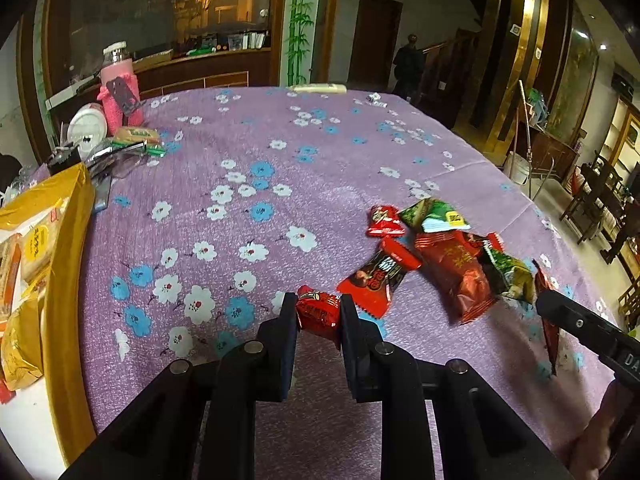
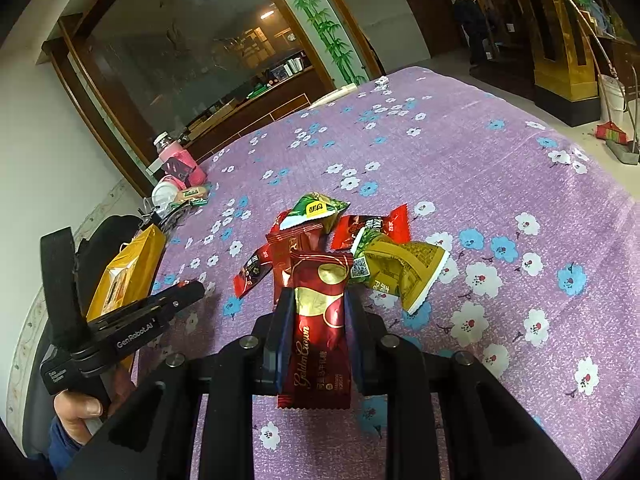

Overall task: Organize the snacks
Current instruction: 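Carry the red candy and dark red bar over the white box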

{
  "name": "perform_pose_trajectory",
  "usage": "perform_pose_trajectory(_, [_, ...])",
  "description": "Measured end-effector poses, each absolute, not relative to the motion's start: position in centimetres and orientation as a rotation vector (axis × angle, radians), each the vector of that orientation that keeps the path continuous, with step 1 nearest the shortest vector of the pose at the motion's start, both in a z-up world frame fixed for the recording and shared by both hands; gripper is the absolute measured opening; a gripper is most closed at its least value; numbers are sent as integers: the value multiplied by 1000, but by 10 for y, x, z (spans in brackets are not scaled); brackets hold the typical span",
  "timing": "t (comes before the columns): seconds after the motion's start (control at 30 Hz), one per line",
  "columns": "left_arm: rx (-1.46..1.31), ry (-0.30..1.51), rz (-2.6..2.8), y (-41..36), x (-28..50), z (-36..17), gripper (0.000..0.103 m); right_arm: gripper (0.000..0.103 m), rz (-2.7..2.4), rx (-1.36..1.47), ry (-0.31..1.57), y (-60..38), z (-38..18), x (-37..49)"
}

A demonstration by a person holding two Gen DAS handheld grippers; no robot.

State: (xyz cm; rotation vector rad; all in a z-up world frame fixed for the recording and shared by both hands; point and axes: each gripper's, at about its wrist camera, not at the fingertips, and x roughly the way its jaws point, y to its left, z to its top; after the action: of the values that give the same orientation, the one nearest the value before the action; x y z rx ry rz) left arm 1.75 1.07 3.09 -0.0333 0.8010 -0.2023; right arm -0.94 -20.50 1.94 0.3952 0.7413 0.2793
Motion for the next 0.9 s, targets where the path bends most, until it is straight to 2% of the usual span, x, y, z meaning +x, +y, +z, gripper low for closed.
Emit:
perform_pose_trajectory(0.37, [-54, 769, -227, 18, -11, 45, 20, 23, 344, 308, 753, -155, 27, -26])
perform_pose_trajectory(0.9, [-176, 717, -108, 104, -34, 56, 20, 23, 505, 201, 809, -74, 36, -28])
